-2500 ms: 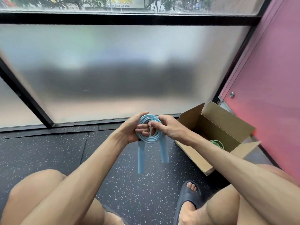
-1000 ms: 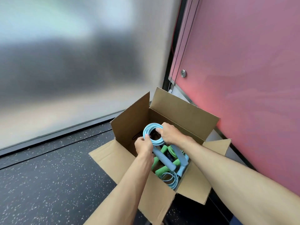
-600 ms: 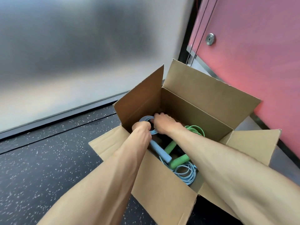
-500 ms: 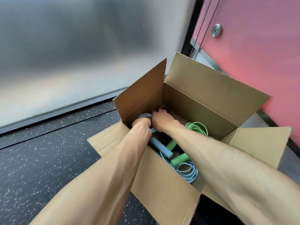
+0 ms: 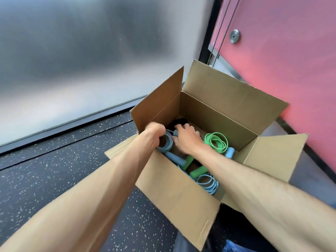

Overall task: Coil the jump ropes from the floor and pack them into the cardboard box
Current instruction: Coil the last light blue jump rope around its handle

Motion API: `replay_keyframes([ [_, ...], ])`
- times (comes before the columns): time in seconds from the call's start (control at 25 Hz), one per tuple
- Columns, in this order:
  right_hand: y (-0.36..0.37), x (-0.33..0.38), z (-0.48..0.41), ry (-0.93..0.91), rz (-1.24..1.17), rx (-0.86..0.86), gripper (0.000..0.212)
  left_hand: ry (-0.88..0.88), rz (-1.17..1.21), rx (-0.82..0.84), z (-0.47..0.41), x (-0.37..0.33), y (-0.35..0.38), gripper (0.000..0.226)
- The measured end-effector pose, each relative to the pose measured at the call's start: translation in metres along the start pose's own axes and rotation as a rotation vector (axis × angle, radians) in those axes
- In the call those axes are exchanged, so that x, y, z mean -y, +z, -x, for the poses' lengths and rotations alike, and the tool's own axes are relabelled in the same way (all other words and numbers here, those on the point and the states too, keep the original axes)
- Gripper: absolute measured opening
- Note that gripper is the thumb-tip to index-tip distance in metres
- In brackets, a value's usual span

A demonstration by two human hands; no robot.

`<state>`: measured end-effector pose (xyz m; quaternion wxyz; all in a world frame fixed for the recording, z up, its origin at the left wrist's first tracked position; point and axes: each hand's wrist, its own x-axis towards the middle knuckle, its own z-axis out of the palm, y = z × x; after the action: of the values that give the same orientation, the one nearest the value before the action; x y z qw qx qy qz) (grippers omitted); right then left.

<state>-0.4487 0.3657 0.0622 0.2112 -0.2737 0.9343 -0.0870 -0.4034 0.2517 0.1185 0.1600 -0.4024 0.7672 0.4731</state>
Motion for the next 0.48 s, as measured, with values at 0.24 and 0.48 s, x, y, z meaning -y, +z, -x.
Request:
replay_keyframes([
  [0.24,-0.029,-0.012,0.09,-0.043,-0.191,0.182,0.044,0.496,-0.737,0.021,0.045,0.033,0.0,0.025],
  [0.48,-0.026,0.006,0.135,-0.111,-0.101,0.336,0.037,0.554,-0.811,0.235,0.056,0.066,-0.024,0.019],
])
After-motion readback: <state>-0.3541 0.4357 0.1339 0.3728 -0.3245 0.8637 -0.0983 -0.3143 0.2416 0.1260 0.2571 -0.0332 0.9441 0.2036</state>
